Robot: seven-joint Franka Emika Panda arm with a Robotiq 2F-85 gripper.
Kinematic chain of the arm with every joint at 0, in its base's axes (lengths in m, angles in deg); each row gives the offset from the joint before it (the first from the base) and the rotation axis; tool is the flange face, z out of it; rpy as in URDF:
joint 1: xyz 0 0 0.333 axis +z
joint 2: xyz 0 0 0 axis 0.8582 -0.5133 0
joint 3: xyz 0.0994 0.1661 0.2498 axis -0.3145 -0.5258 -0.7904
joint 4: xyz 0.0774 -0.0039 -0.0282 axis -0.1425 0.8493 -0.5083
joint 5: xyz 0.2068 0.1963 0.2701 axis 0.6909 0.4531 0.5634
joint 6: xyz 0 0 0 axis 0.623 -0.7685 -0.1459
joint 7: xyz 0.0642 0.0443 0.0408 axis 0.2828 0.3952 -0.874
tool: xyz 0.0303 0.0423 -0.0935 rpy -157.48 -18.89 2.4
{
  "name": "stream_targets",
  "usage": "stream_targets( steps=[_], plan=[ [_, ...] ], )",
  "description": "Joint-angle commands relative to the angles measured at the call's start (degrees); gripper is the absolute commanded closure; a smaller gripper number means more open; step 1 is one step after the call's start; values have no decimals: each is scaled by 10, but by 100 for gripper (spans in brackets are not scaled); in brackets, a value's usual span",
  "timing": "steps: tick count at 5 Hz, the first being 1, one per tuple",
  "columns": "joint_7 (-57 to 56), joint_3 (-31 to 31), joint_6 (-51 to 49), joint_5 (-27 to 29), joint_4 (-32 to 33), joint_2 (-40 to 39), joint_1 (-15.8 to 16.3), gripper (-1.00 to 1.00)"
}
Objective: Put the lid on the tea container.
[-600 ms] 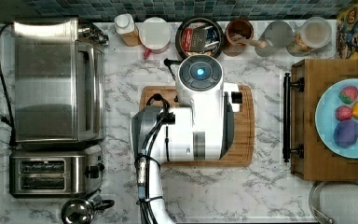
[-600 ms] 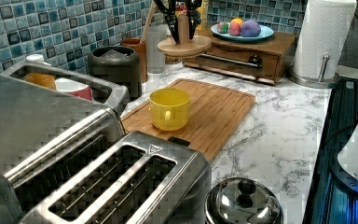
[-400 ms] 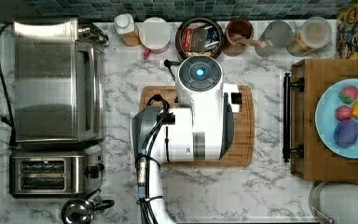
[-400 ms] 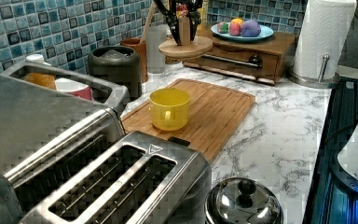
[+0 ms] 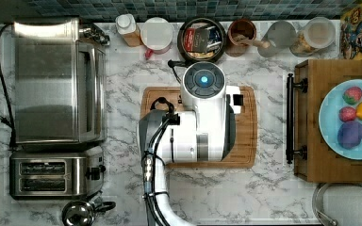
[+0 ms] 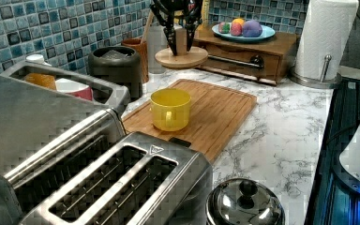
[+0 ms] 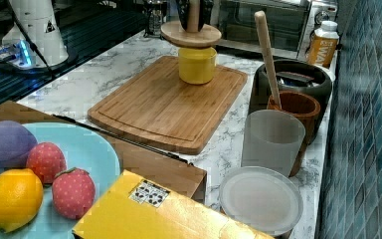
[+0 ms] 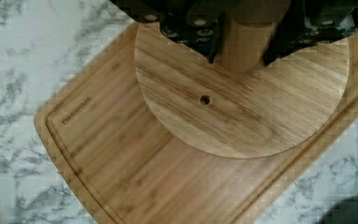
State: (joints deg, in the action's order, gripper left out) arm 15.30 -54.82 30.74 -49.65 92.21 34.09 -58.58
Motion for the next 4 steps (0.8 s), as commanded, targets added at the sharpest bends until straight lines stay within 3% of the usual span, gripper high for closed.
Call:
stream_targets(
  steps=[1, 2, 4],
  plan=[
    [19, 7, 132, 33, -12, 67, -3, 100],
    [18, 6, 142, 33, -52, 51, -1, 100],
    [8, 10, 39, 43, -215, -15, -6, 100]
  ],
)
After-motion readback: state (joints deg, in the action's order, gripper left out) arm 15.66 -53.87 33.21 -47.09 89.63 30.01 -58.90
